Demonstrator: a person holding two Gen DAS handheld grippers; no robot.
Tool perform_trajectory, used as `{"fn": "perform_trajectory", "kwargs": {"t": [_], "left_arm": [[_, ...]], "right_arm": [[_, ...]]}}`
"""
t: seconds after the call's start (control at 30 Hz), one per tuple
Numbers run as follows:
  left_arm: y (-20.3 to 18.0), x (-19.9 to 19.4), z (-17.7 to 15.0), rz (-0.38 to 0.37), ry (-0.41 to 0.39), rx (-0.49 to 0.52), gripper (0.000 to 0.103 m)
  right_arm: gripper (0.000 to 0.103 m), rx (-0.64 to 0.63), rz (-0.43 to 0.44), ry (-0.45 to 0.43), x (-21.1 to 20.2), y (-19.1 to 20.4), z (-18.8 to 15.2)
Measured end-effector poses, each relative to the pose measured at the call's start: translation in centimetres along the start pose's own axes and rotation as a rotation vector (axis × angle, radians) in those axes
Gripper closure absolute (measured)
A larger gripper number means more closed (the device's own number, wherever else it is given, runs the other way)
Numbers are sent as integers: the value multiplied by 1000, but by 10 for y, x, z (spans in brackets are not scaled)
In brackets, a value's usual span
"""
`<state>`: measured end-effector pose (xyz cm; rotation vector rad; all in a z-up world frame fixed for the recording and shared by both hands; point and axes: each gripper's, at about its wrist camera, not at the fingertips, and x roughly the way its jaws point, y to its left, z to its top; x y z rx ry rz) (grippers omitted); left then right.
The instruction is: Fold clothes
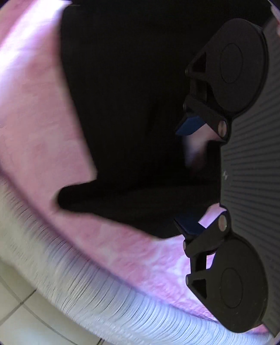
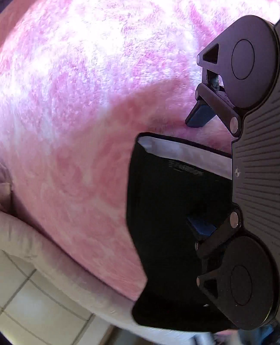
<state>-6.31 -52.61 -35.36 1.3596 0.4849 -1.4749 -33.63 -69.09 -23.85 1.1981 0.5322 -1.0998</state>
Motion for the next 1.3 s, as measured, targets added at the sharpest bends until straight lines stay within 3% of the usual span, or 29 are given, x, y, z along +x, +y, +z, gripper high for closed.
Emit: {"fn": "perform_trajectory", "kwargs": {"t": [0.03,0.07,0.1,0.13,0.17,0.27,0.47,0.57,0.6,0.67,0.7,0.77,0.83,0.93,1.03,1.17,1.3], "left_arm": [[0,10,-4,18,29,-2,25],[2,20,-7,42,57,-10,29],[4,29,-11,65,85,-19,52],[11,30,-13,67,102,-31,88],[20,26,-14,55,114,-45,98],[54,-5,-17,63,110,-55,98],[174,-107,-9,200,128,-55,95],[206,-105,8,253,139,-18,72],[209,-96,12,285,137,7,56],[211,-74,19,357,135,67,50],[209,-66,19,379,133,92,50],[199,-55,13,400,122,126,50],[187,-53,-7,377,104,117,38],[168,-51,-59,339,114,94,37],[147,-49,-119,312,142,83,37],[121,-29,-201,297,178,238,37],[105,3,-259,306,164,436,37]], "right_arm": [[55,-9,9,6,-4,-3,0],[66,-17,19,12,-8,-5,-1],[84,-26,28,18,-11,-8,-1],[89,-35,37,24,-15,-10,-2],[91,-44,46,30,-19,-13,-2],[94,-139,53,48,-35,-4,1],[95,-380,-25,30,-76,12,50],[95,-432,-81,2,-69,15,92],[94,-446,-96,-4,-63,17,107],[80,-479,-127,-3,-39,25,130],[64,-528,-174,-9,-27,32,134],[56,-623,-265,-62,-16,50,127],[52,-676,-274,-95,-23,66,108],[47,-753,-222,-63,-39,81,52],[46,-890,-132,34,-61,94,-34],[45,-1128,-67,156,-78,106,-150],[44,-1325,-99,230,-81,109,-239]]}}
